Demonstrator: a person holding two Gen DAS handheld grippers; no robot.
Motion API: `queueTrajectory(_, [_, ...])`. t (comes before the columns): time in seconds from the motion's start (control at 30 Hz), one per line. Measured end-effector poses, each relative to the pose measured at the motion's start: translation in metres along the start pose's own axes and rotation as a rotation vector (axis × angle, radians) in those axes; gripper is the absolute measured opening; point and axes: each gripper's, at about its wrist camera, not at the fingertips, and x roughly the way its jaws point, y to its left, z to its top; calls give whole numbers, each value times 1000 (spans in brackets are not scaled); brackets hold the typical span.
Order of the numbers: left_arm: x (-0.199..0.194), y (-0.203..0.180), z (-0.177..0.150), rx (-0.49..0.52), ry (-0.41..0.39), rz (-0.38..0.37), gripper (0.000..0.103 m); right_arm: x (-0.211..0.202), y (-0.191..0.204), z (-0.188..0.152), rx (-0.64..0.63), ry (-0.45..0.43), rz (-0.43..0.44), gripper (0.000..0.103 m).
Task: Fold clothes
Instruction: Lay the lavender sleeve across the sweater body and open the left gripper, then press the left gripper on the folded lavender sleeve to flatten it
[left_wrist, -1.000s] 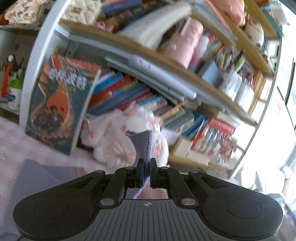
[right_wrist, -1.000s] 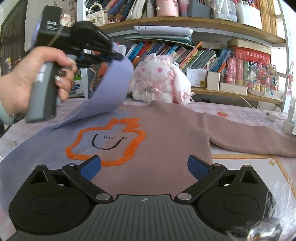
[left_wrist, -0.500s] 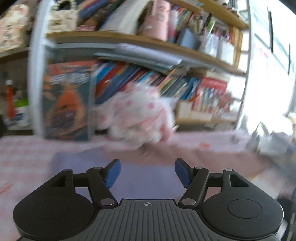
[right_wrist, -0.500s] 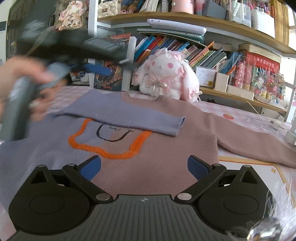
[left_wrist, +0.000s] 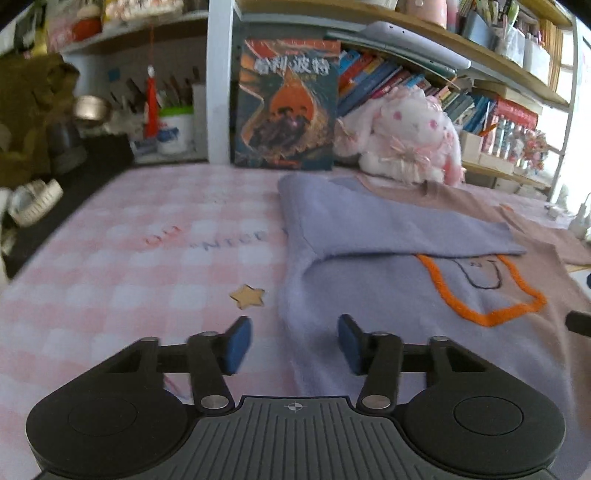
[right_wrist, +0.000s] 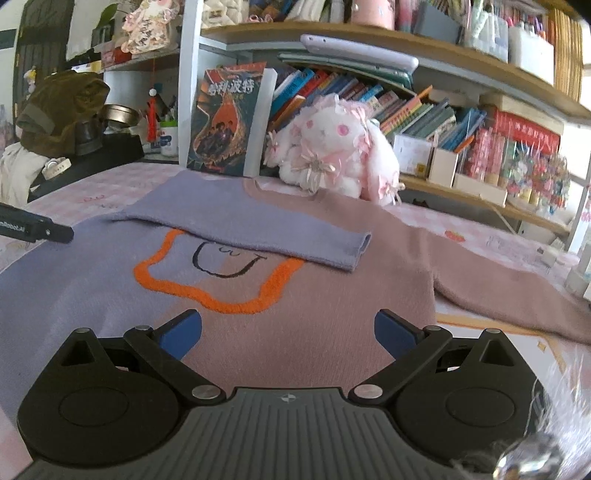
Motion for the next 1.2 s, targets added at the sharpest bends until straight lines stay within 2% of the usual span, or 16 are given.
queueTrajectory(0.03, [3,1,-1,-14,4,-18,35,-2,1,-1,-2,2,-3,101])
queueTrajectory(0.1, [5,3,-5,-19,-8,-21,21,-6,4,-4,-11,11,-6,101])
queueTrajectory(0.2, [4,9,-8,-35,-18,-29,6,-17,11,-13,-38,27,-7,101])
queueTrajectory(0.33, [-1,15,-12,-54,-39,-33,5,-27,13,-23,-23,46,-23,101])
queueTrajectory(0.53, [-7,30,-12,-86,-64,-19,4,-27,4,-27,116,86,6,100])
queueTrajectory(0.73, [-11,49,-16,-161,-61,-33,5,-18,14,-24,103,122,22,100])
queueTrajectory(1.2, [-12,60,-18,-192,-59,-20,5,1,18,-13,97,149,32,100])
